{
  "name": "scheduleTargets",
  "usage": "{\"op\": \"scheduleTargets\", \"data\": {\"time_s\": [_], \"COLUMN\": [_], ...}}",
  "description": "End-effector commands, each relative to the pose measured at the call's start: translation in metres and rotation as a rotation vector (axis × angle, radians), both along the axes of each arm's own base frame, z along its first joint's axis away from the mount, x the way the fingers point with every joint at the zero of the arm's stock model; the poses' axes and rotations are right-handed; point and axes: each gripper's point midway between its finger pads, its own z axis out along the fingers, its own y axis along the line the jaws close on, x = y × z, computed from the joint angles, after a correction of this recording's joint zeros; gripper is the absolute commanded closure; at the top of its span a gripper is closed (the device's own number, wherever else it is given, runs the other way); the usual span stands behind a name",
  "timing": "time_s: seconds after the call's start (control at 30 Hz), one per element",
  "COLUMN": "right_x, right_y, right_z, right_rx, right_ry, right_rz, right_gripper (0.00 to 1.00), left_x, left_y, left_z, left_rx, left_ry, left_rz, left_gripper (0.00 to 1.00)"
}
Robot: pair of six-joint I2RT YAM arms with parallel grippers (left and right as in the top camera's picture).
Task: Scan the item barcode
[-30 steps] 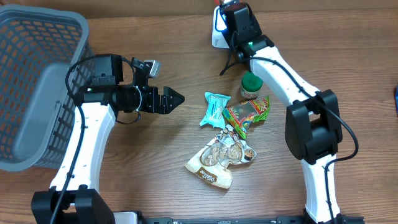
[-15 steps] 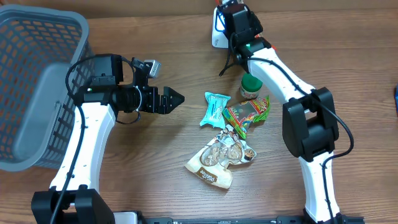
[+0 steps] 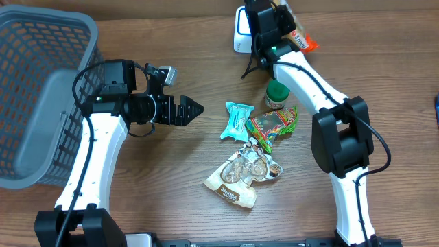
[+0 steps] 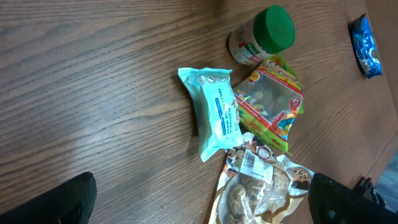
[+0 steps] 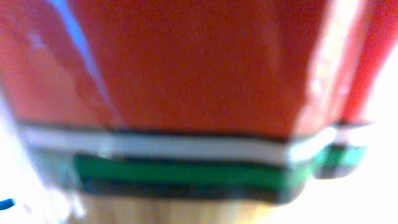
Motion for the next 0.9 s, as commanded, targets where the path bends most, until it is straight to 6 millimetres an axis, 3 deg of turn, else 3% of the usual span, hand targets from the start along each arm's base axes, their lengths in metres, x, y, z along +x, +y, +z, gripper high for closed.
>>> {"op": "scheduleTargets", "data": {"time_s": [0.0, 0.13, 0.3, 0.4, 0.53, 0.87], "right_x": [-0.029, -0.064, -0.123, -0.151, -0.172, -0.210], "right_y": [-0.050, -0.087, -0.135, -0.164, -0.193, -0.290], "right_z": [0.151, 0.170, 0.162, 0.161, 0.152, 0.096], "right_rx": [0.061, 0.218, 0.558, 0.655, 0.700, 0.901], "right_ry": [-0.274, -0.268, -0.144, -0.088, -0.009, 0.156], "right_rz": [-0.178, -0.275, -0.385, -0.445, -0.491, -0.648], "right_gripper": [0.96, 0.97, 0.96, 0.96, 0.96, 0.96], "left_x": [0.002, 0.001, 0.000, -0.002, -0.003, -0.011], "left_y": [-0.001, -0.002, -0.002, -0.003, -0.004, -0.026], "left_z": [0.016, 0.015, 0.015, 0.014, 0.013, 0.014], "left_rx": [0.003, 0.002, 0.007, 0.014, 0.013, 0.006], "left_ry": [-0.043, -0.040, -0.039, -0.041, -0.037, -0.035], "left_rz": [-0.001, -0.005, -0.014, -0.029, -0.032, -0.098], "left_gripper": [0.00, 0.00, 0.00, 0.00, 0.00, 0.00]}}
